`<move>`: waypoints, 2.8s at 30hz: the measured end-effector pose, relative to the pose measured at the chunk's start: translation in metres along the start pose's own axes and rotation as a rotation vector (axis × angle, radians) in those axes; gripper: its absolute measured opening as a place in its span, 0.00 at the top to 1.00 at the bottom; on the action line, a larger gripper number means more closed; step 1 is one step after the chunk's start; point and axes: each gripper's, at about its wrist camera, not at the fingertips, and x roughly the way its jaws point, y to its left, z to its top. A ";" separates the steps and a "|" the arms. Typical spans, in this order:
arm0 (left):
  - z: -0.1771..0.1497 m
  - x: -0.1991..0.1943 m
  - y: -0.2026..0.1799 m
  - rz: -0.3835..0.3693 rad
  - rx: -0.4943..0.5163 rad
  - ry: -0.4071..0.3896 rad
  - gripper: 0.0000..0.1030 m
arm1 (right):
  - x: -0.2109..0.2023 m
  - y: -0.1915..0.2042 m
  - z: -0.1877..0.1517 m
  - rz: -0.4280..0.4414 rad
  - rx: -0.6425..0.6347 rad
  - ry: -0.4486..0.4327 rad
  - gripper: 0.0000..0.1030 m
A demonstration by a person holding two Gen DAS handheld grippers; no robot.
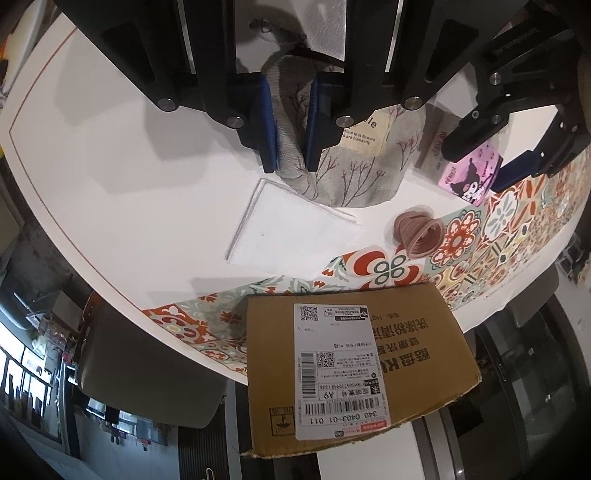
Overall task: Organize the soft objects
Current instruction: 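Grasp the grey floral pouch with the right tool while the left tool grasps the Kuromi tissue package, then lift the pouch and tissue package with both tools and carry them over the box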
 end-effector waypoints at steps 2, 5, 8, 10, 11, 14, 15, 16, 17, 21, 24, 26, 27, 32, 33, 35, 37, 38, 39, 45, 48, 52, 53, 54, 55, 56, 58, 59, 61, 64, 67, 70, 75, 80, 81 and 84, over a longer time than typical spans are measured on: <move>0.000 -0.003 0.000 0.001 0.001 -0.007 0.31 | -0.004 0.002 0.000 -0.007 -0.011 -0.009 0.86; 0.001 -0.009 0.000 0.002 0.001 -0.023 0.31 | -0.010 0.005 -0.001 -0.007 -0.021 -0.021 0.87; 0.003 -0.016 -0.001 0.008 0.005 -0.039 0.31 | -0.017 0.007 -0.002 -0.007 -0.021 -0.037 0.87; 0.004 -0.021 -0.002 0.011 0.008 -0.052 0.31 | -0.021 0.008 -0.002 -0.006 -0.021 -0.045 0.87; 0.005 -0.024 -0.003 0.013 0.010 -0.059 0.31 | -0.024 0.008 -0.002 -0.005 -0.020 -0.050 0.87; 0.007 -0.032 -0.004 0.016 0.014 -0.076 0.31 | -0.031 0.009 -0.003 -0.003 -0.016 -0.064 0.87; 0.007 -0.035 -0.004 0.017 0.015 -0.081 0.31 | -0.033 0.009 -0.003 -0.004 -0.015 -0.069 0.87; 0.008 -0.037 -0.004 0.018 0.016 -0.086 0.31 | -0.035 0.010 -0.003 -0.004 -0.015 -0.075 0.87; 0.009 -0.039 -0.004 0.019 0.017 -0.089 0.31 | -0.037 0.010 -0.003 -0.005 -0.016 -0.080 0.87; 0.010 -0.049 -0.005 0.021 0.019 -0.109 0.31 | -0.048 0.013 -0.002 -0.007 -0.019 -0.103 0.87; 0.012 -0.056 -0.006 0.024 0.021 -0.123 0.31 | -0.055 0.014 -0.001 -0.005 -0.022 -0.120 0.87; 0.013 -0.062 -0.006 0.026 0.022 -0.136 0.31 | -0.060 0.015 0.000 -0.005 -0.025 -0.132 0.87; 0.014 -0.064 -0.006 0.027 0.022 -0.143 0.31 | -0.062 0.016 0.000 -0.006 -0.027 -0.138 0.87; 0.018 -0.075 -0.006 0.033 0.023 -0.166 0.31 | -0.075 0.019 0.004 -0.002 -0.034 -0.172 0.87; 0.019 -0.078 -0.006 0.034 0.023 -0.172 0.31 | -0.077 0.019 0.005 -0.001 -0.033 -0.179 0.87; 0.021 -0.083 -0.007 0.031 0.029 -0.183 0.31 | -0.083 0.020 0.007 0.003 -0.032 -0.193 0.87; 0.024 -0.090 -0.007 0.034 0.032 -0.203 0.31 | -0.088 0.021 0.009 0.004 -0.032 -0.206 0.87; 0.025 -0.092 -0.008 0.035 0.033 -0.209 0.31 | -0.091 0.021 0.010 0.007 -0.032 -0.213 0.87; 0.026 -0.095 -0.008 0.035 0.034 -0.216 0.31 | -0.093 0.021 0.011 0.009 -0.031 -0.219 0.87; 0.037 -0.112 -0.010 0.035 0.038 -0.263 0.31 | -0.109 0.021 0.018 0.022 -0.020 -0.259 0.87; 0.044 -0.120 -0.011 0.038 0.043 -0.288 0.31 | -0.119 0.022 0.023 0.023 -0.022 -0.293 0.87; 0.054 -0.130 -0.011 0.046 0.053 -0.326 0.31 | -0.129 0.023 0.030 0.019 -0.025 -0.334 0.87; 0.056 -0.133 -0.012 0.049 0.056 -0.336 0.31 | -0.131 0.023 0.032 0.020 -0.025 -0.343 0.87; 0.058 -0.135 -0.012 0.050 0.058 -0.347 0.31 | -0.134 0.024 0.034 0.023 -0.024 -0.352 0.87; 0.062 -0.138 -0.012 0.054 0.058 -0.360 0.31 | -0.136 0.024 0.036 0.023 -0.024 -0.363 0.87; 0.064 -0.140 -0.011 0.055 0.057 -0.366 0.31 | -0.138 0.025 0.038 0.022 -0.025 -0.372 0.87; 0.069 -0.145 -0.010 0.050 0.050 -0.382 0.31 | -0.141 0.026 0.042 0.024 -0.026 -0.388 0.87; 0.071 -0.148 -0.010 0.051 0.049 -0.392 0.31 | -0.143 0.026 0.044 0.024 -0.026 -0.398 0.87; 0.076 -0.152 -0.009 0.054 0.043 -0.411 0.31 | -0.146 0.028 0.048 0.028 -0.027 -0.413 0.87; 0.083 -0.157 -0.008 0.059 0.037 -0.433 0.31 | -0.150 0.031 0.053 0.032 -0.030 -0.437 0.87; 0.087 -0.163 -0.006 0.070 0.036 -0.456 0.31 | -0.155 0.034 0.058 0.033 -0.032 -0.462 0.87; 0.091 -0.166 -0.004 0.076 0.038 -0.471 0.31 | -0.158 0.035 0.064 0.036 -0.030 -0.489 0.87; 0.098 -0.167 -0.004 0.079 0.039 -0.486 0.31 | -0.163 0.034 0.073 0.034 -0.028 -0.523 0.87; 0.106 -0.167 -0.004 0.081 0.040 -0.496 0.31 | -0.165 0.035 0.081 0.026 -0.029 -0.550 0.87; 0.107 -0.166 -0.004 0.081 0.041 -0.498 0.31 | -0.165 0.036 0.083 0.026 -0.028 -0.553 0.87; 0.111 -0.165 -0.004 0.083 0.045 -0.504 0.31 | -0.166 0.035 0.087 0.024 -0.023 -0.565 0.87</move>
